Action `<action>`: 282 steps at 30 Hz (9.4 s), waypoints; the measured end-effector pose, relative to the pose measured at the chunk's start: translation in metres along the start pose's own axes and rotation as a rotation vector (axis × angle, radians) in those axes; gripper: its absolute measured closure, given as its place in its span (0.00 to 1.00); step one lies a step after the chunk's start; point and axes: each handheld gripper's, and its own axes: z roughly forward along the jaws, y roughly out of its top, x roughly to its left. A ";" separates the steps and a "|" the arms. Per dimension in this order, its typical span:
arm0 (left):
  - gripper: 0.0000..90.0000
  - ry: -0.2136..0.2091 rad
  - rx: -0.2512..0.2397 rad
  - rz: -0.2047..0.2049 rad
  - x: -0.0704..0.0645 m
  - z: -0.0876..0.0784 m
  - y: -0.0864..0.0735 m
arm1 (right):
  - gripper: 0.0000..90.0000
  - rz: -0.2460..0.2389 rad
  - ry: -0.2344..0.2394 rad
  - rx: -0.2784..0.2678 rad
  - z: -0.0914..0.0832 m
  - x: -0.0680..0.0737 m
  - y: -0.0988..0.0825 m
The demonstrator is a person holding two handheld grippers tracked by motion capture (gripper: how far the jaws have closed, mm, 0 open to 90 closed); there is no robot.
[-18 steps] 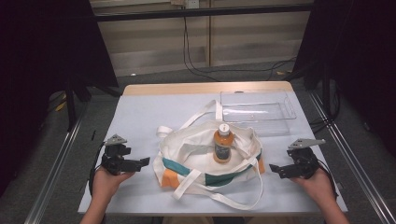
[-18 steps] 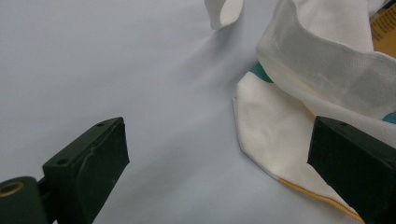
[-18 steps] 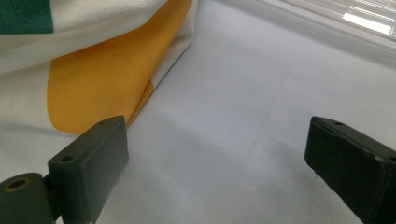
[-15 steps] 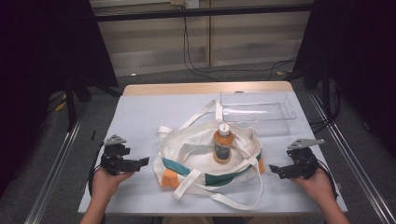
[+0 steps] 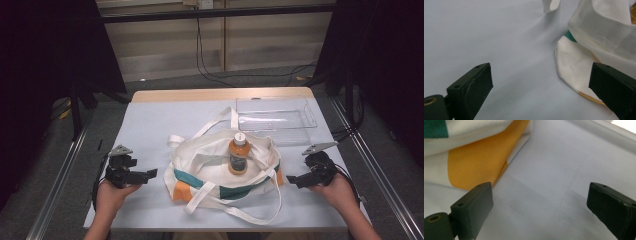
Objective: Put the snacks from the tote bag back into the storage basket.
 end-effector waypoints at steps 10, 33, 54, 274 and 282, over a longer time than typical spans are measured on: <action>0.05 0.008 0.013 0.004 0.001 -0.002 -0.002 | 0.08 -0.074 0.027 0.118 -0.003 0.002 0.013; 0.05 0.013 0.029 0.018 0.001 -0.002 -0.002 | 0.08 -0.135 0.035 0.242 -0.011 0.005 0.035; 0.05 0.009 0.038 0.021 0.001 -0.001 -0.002 | 0.09 -0.206 0.056 0.318 -0.023 0.011 0.060; 0.03 -0.009 0.089 0.007 0.001 -0.001 -0.008 | 0.33 -0.511 0.217 0.518 0.023 0.115 0.215; 0.03 -0.012 0.090 0.008 0.001 0.000 -0.008 | 0.33 -0.501 0.219 0.520 0.015 0.112 0.218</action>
